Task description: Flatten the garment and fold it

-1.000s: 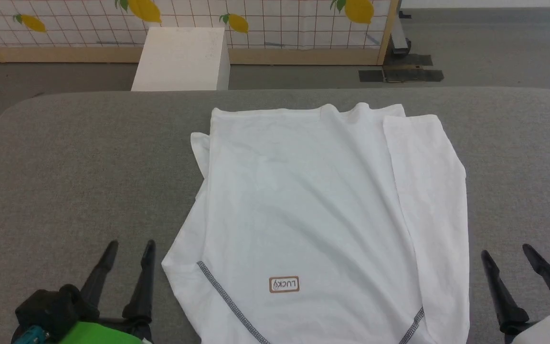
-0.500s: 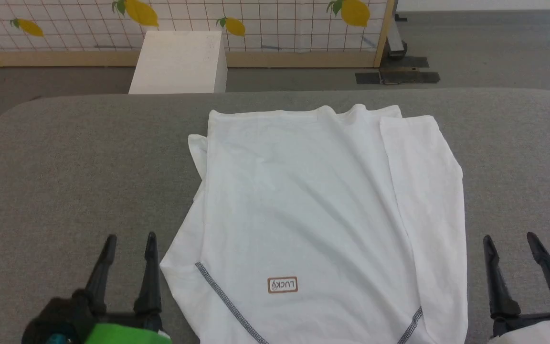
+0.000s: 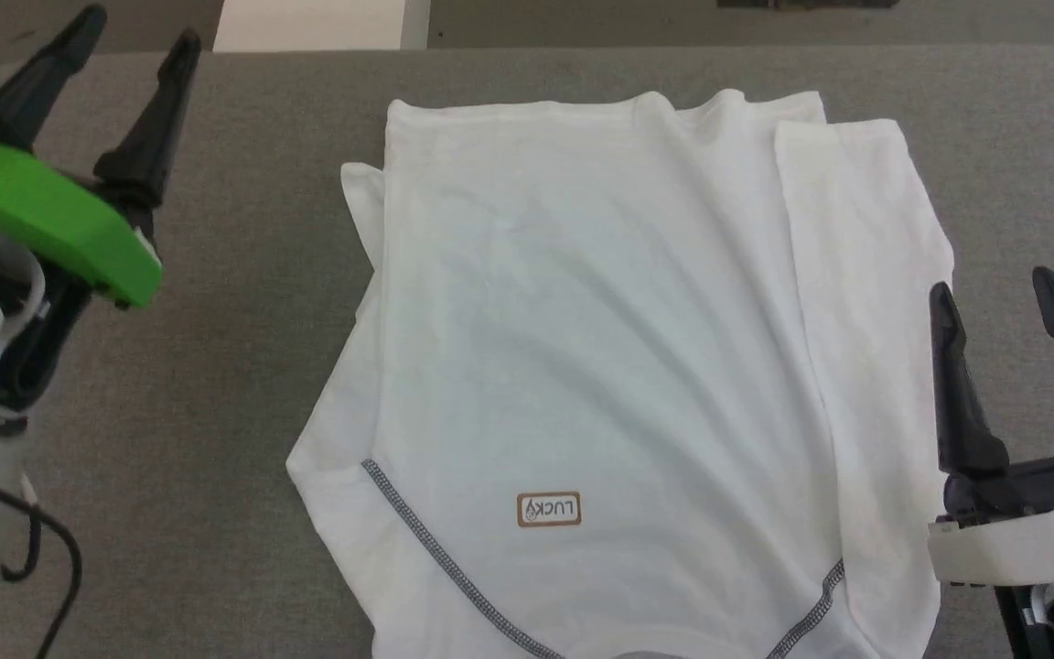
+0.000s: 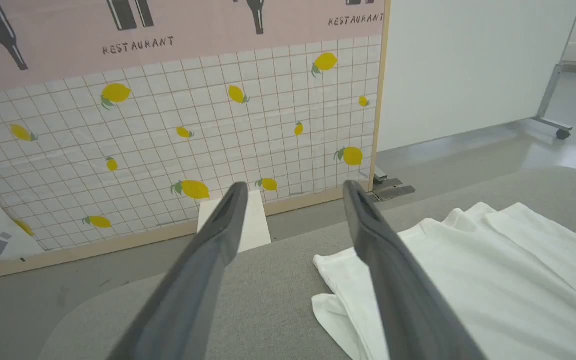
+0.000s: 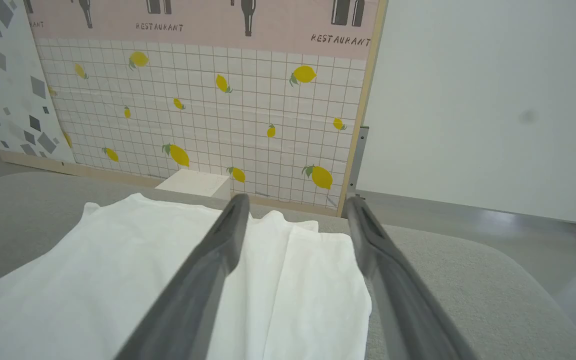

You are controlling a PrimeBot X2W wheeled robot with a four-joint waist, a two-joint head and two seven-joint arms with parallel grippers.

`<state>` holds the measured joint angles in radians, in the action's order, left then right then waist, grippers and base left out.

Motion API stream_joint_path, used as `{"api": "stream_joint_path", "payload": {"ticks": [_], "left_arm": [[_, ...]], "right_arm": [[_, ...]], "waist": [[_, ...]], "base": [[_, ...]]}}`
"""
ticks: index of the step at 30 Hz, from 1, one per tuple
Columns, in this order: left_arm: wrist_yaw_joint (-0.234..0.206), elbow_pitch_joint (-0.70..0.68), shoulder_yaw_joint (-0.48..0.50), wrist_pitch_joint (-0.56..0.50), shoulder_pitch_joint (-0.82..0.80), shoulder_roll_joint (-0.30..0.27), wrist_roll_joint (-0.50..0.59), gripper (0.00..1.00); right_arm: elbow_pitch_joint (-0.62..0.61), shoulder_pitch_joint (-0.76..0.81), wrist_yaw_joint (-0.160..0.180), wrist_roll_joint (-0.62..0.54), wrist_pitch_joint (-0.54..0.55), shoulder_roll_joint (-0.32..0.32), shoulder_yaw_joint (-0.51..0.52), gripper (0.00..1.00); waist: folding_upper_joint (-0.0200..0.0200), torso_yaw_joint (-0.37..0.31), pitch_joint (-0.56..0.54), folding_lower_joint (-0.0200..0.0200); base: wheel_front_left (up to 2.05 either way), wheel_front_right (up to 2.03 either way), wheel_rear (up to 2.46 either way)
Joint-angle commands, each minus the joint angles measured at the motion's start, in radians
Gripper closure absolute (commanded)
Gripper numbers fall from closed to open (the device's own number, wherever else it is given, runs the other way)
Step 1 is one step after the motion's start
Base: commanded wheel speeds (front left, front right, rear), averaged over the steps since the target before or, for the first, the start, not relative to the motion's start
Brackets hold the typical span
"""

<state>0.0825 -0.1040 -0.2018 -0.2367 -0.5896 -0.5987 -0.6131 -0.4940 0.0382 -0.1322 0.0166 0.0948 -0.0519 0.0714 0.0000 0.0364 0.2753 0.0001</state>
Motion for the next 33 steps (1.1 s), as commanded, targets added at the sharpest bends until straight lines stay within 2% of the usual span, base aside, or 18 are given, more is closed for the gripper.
{"api": "stream_joint_path", "payload": {"ticks": [1,6,13,23,32,33], "left_arm": [[0.016,0.031,-0.023,-0.049,-0.059,-0.008,-0.031,0.0],[0.044,0.136,-0.123,-0.195,-0.225,-0.051,-0.102,0.0],[0.048,0.192,-0.257,-0.282,-0.295,-0.11,-0.203,0.0],[0.048,0.229,-0.366,-0.252,-0.332,-0.178,-0.294,0.0],[0.048,0.279,-0.417,-0.209,-0.363,-0.19,-0.314,0.0],[0.048,0.283,-0.423,-0.207,-0.364,-0.189,-0.32,0.15]], "right_arm": [[-0.013,-0.02,0.002,-0.005,0.007,0.002,-0.005,0.0],[-0.029,-0.045,0.002,0.0,0.012,0.002,-0.008,0.0],[-0.041,-0.064,0.002,0.0,0.001,0.002,-0.002,0.0],[-0.044,-0.065,0.002,0.006,-0.001,0.002,0.018,0.0],[-0.06,-0.066,0.002,0.008,0.008,0.002,0.031,0.0],[-0.061,-0.066,0.002,0.008,0.008,0.002,0.033,0.0]], "waist": [[0.0,0.009,0.153,-0.0001],[0.0,-0.007,0.247,-0.0001],[0.0,-0.034,0.314,-0.0001],[0.0,-0.061,0.359,-0.0001],[0.0,-0.075,0.394,-0.0001],[0.0,-0.076,0.396,-0.0001]], "base": [[0.0,0.0,0.0],[0.0,0.0,0.0],[0.0,0.0,0.0],[0.0,0.0,0.0],[0.0,0.0,0.0],[0.0,0.0,0.0]]}}
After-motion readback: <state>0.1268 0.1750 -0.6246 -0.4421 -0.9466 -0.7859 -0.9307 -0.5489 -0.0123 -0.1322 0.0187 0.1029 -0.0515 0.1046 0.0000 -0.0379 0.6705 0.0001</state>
